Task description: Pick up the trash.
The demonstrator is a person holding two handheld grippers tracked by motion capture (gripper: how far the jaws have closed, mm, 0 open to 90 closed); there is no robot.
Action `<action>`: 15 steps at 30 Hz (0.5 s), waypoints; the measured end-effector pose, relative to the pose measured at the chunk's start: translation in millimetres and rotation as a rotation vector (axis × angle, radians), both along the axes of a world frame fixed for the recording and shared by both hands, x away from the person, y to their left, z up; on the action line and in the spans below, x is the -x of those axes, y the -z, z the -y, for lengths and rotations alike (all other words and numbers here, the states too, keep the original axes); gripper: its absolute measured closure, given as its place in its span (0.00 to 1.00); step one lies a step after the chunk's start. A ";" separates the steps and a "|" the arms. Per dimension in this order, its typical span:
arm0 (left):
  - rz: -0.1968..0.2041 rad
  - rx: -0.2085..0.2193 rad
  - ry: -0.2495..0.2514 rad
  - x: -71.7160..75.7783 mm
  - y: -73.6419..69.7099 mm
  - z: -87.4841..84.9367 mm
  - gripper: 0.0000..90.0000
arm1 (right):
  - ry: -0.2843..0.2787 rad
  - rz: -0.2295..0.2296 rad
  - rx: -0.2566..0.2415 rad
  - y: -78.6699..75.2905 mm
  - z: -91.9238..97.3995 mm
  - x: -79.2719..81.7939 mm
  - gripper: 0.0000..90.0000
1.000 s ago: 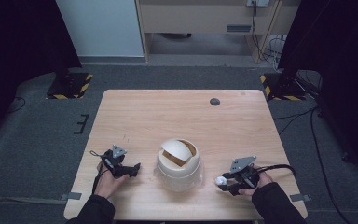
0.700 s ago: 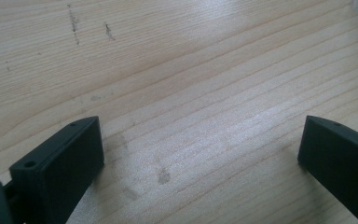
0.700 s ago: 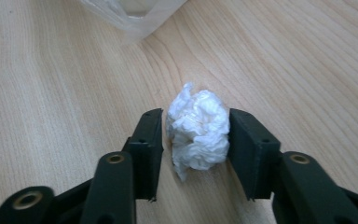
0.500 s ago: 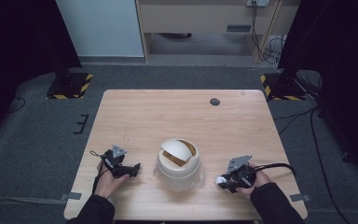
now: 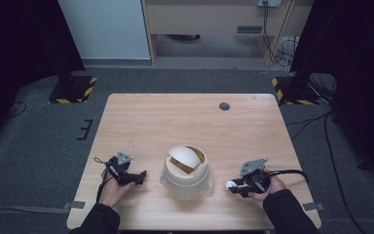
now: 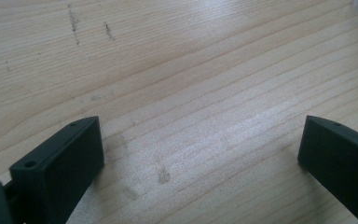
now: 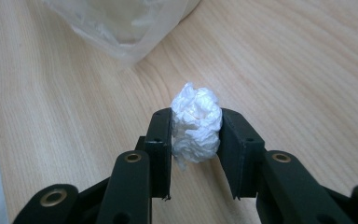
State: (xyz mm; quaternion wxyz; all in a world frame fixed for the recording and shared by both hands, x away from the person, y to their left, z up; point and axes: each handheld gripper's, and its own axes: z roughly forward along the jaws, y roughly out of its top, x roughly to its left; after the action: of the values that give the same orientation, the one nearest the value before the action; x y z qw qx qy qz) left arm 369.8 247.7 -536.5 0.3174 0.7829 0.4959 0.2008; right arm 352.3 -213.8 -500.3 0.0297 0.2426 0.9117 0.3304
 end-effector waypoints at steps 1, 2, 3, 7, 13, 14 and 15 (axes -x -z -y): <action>0.000 0.000 0.000 0.0 0.0 0.0 0.00 | 0.005 0.004 -0.011 -1.4 0.7 -0.5 0.73; 0.000 0.000 0.000 0.0 0.0 0.0 0.00 | 0.009 0.008 -0.014 -2.1 1.1 -0.7 0.73; 0.000 0.000 0.000 0.0 0.0 0.0 0.00 | 0.011 0.007 -0.018 -3.3 1.9 -1.1 0.73; 0.000 0.000 0.000 0.0 0.0 0.0 0.00 | 0.030 0.021 -0.051 -8.8 5.0 -2.8 0.73; 0.000 0.000 0.000 0.0 0.0 0.0 0.00 | 0.059 0.050 -0.111 -17.8 11.4 -4.6 0.73; 0.000 0.000 0.000 0.0 0.0 0.0 0.00 | 0.068 0.057 -0.123 -19.6 12.8 -5.1 0.73; 0.000 0.000 0.000 0.0 0.0 0.0 0.00 | 0.076 0.062 -0.135 -21.7 14.3 -5.4 0.73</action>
State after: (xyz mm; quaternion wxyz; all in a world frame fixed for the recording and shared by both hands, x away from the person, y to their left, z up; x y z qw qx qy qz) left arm 369.8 247.7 -536.5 0.3176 0.7829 0.4959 0.2008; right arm 357.7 -228.1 -478.7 0.0541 0.2681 0.8761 0.3970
